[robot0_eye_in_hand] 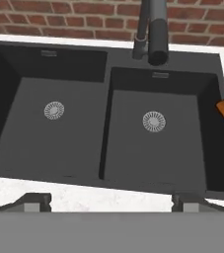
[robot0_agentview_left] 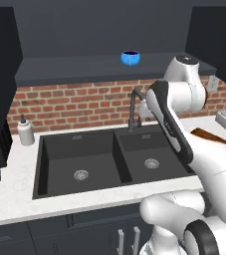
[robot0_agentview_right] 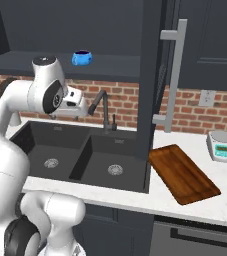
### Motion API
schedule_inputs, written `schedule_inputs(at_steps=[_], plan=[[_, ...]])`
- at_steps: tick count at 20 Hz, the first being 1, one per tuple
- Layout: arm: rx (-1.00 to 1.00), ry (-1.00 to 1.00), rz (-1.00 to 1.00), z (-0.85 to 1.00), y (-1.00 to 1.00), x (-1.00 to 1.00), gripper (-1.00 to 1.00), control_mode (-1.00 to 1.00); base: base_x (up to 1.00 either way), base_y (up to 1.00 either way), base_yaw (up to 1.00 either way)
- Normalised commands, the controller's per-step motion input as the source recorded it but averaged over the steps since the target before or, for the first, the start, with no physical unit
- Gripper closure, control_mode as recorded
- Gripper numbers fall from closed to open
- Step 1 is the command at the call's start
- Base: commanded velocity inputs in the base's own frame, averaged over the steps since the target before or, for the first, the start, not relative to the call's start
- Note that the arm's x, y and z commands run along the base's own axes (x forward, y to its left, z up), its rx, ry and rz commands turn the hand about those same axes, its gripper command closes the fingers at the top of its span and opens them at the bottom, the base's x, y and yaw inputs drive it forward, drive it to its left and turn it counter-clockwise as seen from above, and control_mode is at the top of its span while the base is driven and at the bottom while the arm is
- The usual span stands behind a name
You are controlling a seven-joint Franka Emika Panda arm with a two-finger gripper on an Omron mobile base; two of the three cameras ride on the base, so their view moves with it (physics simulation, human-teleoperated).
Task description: Pick the kettle from the counter and place it on the tray. Then pick the mug from the cabinet and place it on the tray. Then close the cabinet doors.
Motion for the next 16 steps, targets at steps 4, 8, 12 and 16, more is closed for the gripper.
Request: schedule_inputs(at_steps=[4,8,12,16], plan=[[0.00,-0.37,-0.04,0.00,-0.15,-0.48,-1.00,-1.00,0.00,0.00,0.00],[0.00,-0.31,-0.17,0.00,-0.20,-0.48,-1.00,-1.00,0.00,0.00,0.00],[0.00,-0.22,-0.12,-0.01,-0.16,-0.46,-1.00,-1.00,0.00,0.00,0.00],[0.00,-0.12,-0.04,0.00,-0.02,-0.36,-1.00,-1.00,0.00,0.00,0.00]])
